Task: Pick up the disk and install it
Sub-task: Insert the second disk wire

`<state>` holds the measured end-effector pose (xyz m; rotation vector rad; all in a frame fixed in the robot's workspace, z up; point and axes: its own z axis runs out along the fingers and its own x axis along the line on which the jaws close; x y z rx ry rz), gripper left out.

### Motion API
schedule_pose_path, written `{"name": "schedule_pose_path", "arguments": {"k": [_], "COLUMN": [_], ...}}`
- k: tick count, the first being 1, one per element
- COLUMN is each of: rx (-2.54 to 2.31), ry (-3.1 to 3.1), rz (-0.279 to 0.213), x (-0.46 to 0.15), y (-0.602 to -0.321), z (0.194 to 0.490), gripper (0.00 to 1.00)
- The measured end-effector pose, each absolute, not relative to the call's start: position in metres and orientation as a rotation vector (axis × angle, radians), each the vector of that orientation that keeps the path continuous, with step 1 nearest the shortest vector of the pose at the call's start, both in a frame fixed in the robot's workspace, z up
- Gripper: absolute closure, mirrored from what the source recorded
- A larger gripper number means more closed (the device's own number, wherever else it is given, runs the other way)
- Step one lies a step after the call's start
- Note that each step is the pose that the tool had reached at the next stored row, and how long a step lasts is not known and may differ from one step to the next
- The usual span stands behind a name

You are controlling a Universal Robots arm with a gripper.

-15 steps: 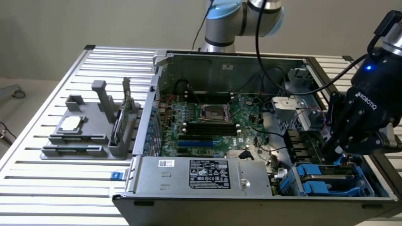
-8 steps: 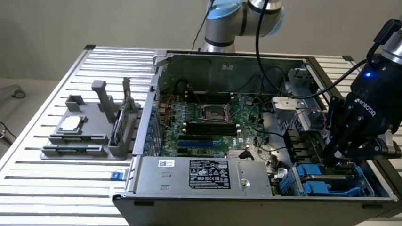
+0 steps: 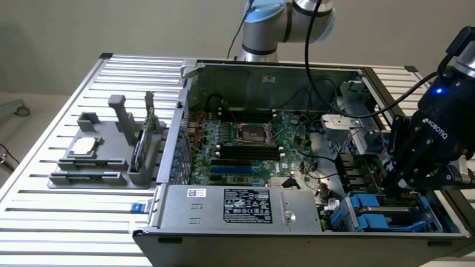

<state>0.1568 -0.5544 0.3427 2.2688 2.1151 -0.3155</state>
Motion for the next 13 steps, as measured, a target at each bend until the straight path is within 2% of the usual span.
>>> {"name": "schedule_pose_path", "arguments": {"k": [13], "rx": [2.296], "ry": [2.148], "rz": [-0.265], "x": [0.1603], "y": [-0.5642], "z": [0.3398], "gripper": [0.83]}}
